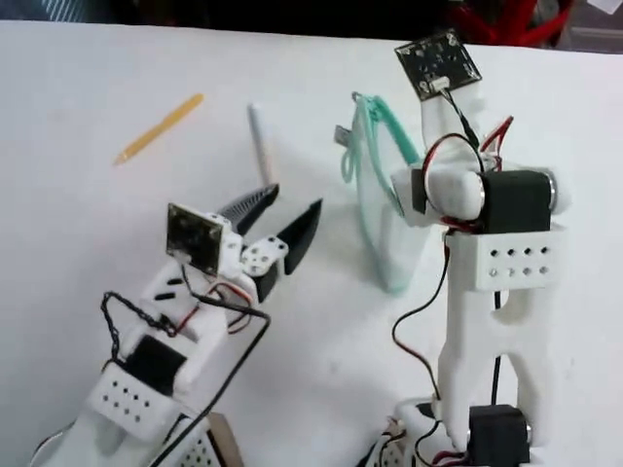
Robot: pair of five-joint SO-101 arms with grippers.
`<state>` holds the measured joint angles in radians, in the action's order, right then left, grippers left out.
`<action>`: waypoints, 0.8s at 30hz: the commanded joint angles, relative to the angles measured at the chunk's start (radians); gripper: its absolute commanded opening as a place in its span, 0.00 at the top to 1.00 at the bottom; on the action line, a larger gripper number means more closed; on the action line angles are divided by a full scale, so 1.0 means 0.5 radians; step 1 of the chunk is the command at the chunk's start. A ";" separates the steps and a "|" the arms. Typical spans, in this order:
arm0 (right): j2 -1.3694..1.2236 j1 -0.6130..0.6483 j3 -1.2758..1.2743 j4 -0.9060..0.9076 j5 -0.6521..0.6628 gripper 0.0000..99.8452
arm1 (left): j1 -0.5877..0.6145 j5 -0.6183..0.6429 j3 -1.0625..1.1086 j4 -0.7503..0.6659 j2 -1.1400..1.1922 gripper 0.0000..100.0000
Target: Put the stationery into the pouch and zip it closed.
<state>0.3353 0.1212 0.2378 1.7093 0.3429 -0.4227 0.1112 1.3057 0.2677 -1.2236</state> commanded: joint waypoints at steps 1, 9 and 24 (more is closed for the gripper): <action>0.032 -0.023 0.080 0.017 0.012 0.88 | -0.002 -0.028 -0.006 -0.172 0.155 0.80; 0.164 -0.026 0.064 0.020 0.012 0.89 | 0.005 -0.028 -0.025 -0.485 0.585 0.80; 0.336 -0.265 -0.255 -0.057 0.120 0.98 | 0.502 0.150 -1.329 0.236 1.763 0.80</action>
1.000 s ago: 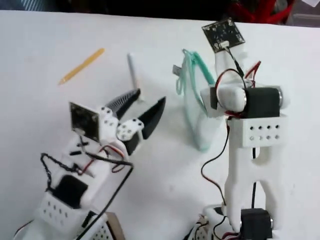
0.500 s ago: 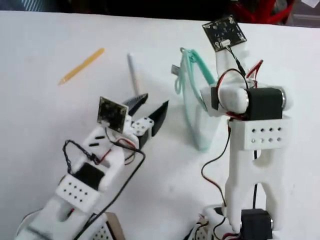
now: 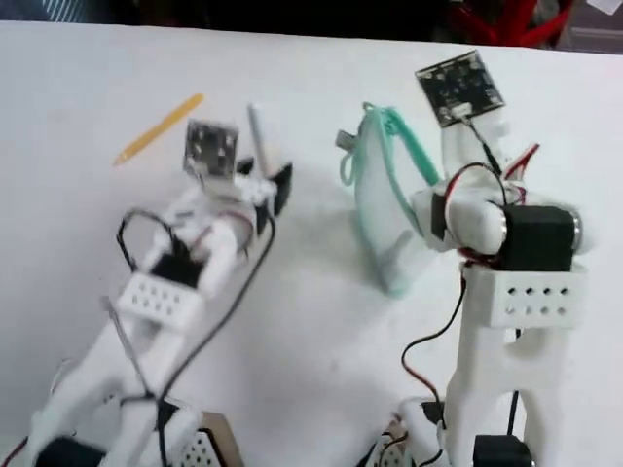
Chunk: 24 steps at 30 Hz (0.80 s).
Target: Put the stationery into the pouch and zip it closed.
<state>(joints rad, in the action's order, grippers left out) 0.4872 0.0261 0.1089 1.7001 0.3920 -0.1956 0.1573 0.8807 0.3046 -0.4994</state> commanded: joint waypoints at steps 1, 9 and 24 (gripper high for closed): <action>0.026 -0.094 0.000 -0.048 0.021 0.98 | 0.038 0.064 -0.638 0.221 0.480 0.79; 0.023 -0.100 -0.080 -0.143 0.018 0.98 | -0.020 0.500 -2.007 0.577 1.993 0.80; 0.023 -0.100 -0.080 -0.140 0.028 0.98 | 0.229 0.528 -3.787 1.731 3.064 0.80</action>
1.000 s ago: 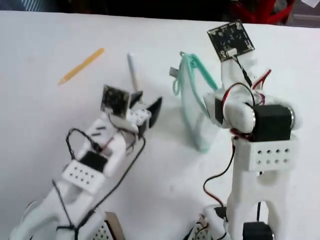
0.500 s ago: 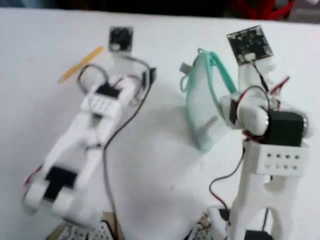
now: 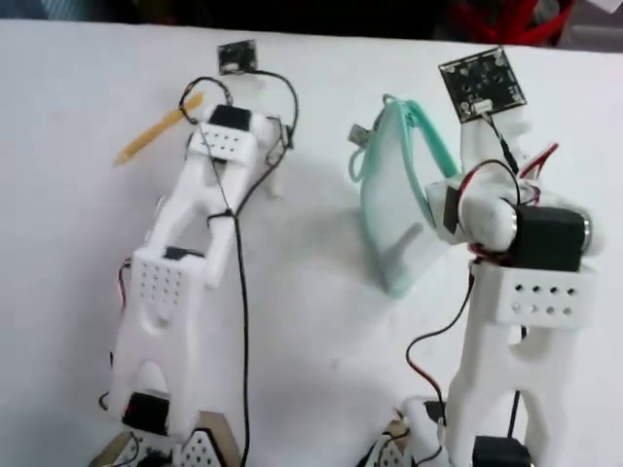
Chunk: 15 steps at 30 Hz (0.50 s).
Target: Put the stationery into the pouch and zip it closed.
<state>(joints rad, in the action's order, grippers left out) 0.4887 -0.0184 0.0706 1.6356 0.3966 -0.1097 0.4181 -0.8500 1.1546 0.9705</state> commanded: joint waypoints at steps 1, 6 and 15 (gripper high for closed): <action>0.023 -0.011 -0.003 -0.011 0.018 0.98 | 0.060 0.006 -0.423 0.064 0.201 0.80; 0.038 -0.011 -0.003 -0.005 0.018 0.98 | -0.017 0.006 -0.850 0.163 0.560 0.80; 0.041 -0.011 -0.003 0.054 0.092 0.98 | 0.032 -0.095 -1.298 0.408 0.784 0.92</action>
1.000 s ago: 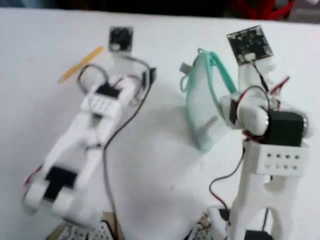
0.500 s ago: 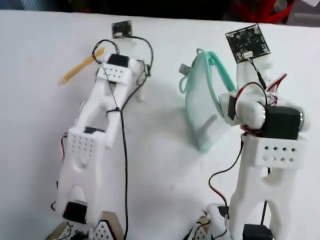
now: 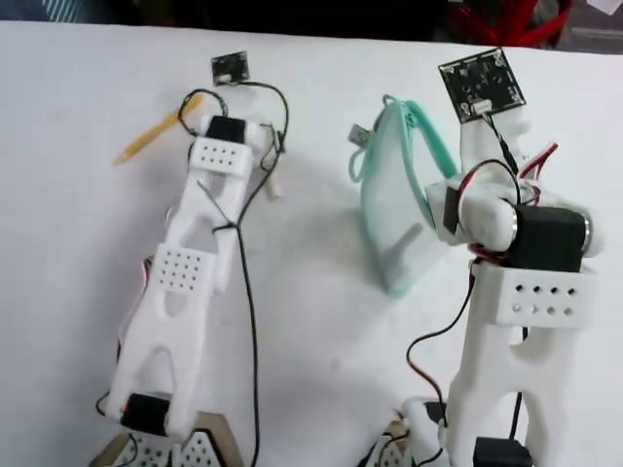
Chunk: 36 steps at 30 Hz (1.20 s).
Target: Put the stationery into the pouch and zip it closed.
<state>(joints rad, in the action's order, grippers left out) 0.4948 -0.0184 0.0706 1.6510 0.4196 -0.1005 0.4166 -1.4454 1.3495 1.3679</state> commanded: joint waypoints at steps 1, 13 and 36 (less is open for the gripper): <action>0.029 -0.017 -0.003 0.023 0.049 0.98 | 0.014 -0.187 -0.107 0.003 -0.005 0.95; 0.029 -0.011 -0.003 0.011 0.040 0.98 | -0.020 -0.282 -0.473 0.534 -0.219 0.98; 0.008 0.170 -0.003 0.008 0.034 0.98 | -0.256 -0.675 -0.442 0.884 -2.536 0.98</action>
<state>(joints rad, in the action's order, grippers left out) 0.4979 0.0614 0.0690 1.6540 0.4335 -0.1926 0.0882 -1.6310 1.7883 0.2677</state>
